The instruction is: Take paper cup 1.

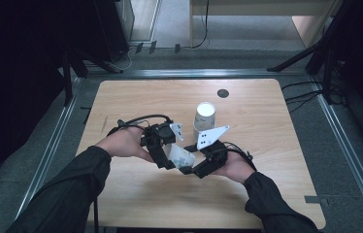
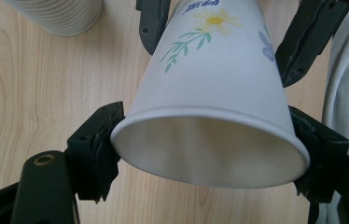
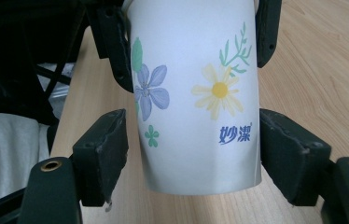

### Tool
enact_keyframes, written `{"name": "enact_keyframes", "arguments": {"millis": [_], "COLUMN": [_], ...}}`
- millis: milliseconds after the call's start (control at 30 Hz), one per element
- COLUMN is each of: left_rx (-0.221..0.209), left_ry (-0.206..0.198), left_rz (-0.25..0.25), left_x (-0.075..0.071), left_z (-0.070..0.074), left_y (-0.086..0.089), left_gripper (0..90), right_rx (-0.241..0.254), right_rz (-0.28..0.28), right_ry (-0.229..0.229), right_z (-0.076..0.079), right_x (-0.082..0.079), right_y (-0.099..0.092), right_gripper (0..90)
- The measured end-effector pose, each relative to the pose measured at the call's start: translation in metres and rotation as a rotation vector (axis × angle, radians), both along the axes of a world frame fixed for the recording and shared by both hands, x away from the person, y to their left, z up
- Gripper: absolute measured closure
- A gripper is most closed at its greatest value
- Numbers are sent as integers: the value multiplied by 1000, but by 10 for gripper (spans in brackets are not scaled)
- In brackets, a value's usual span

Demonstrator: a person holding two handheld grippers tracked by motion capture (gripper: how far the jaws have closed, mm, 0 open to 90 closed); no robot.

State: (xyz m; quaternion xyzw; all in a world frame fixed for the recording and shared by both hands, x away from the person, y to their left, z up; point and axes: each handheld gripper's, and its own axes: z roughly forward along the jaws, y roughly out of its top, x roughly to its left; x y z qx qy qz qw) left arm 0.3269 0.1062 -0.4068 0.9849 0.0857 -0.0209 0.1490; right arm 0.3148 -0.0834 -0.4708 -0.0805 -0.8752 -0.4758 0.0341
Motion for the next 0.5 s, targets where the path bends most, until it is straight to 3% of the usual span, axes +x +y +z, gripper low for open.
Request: {"name": "enact_keyframes", "arguments": {"millis": [500], "left_rx": [-1], "left_ry": [-1], "left_rz": [0], "left_x": [-1], "left_z": [-1], "left_y": [-3], "left_gripper": [221], "right_rx": [-18], "right_rz": [-4], "right_ry": [-6], "right_z": [-2], "right_x": [1], "right_y": [2], "right_gripper": [328]}}
